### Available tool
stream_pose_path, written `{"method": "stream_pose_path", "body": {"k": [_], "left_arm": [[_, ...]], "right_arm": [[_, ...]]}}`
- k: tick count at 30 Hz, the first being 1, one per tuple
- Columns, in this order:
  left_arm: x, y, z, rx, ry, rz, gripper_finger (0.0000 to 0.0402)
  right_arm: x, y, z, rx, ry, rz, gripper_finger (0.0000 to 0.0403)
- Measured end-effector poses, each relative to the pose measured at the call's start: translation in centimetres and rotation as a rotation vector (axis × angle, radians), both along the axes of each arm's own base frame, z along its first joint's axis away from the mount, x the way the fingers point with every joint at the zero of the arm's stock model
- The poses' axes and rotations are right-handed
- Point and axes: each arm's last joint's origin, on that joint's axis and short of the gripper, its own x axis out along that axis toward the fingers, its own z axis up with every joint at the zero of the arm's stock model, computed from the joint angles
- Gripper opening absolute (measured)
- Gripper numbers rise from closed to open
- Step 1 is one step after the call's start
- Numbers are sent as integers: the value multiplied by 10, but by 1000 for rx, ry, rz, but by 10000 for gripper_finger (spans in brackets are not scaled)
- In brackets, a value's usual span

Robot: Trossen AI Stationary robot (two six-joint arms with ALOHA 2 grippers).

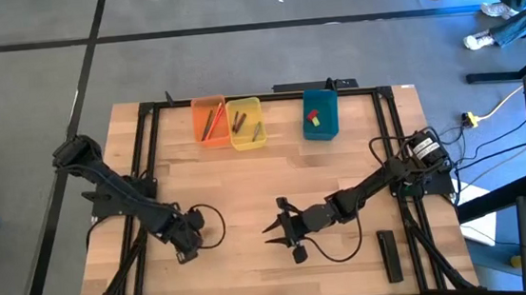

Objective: Sort crayons/erasers/pens/pencils in bins
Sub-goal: Put the pink eraser into the blue bin

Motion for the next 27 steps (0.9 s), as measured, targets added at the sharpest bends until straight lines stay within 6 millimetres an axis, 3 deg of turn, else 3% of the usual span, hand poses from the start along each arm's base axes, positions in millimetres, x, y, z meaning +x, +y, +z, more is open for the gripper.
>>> {"method": "stream_pose_path", "body": {"k": [17, 22, 27], "left_arm": [[-5, -13, 1, 49, -101, -85, 133], [-9, -12, -4, 79, -105, -50, 160], [-19, -9, -21, 66, -91, -38, 189]], "right_arm": [[0, 0, -1, -2, 11, -1, 131], [0, 0, -1, -2, 11, -1, 131], [0, 0, -1, -2, 11, -1, 131]]}}
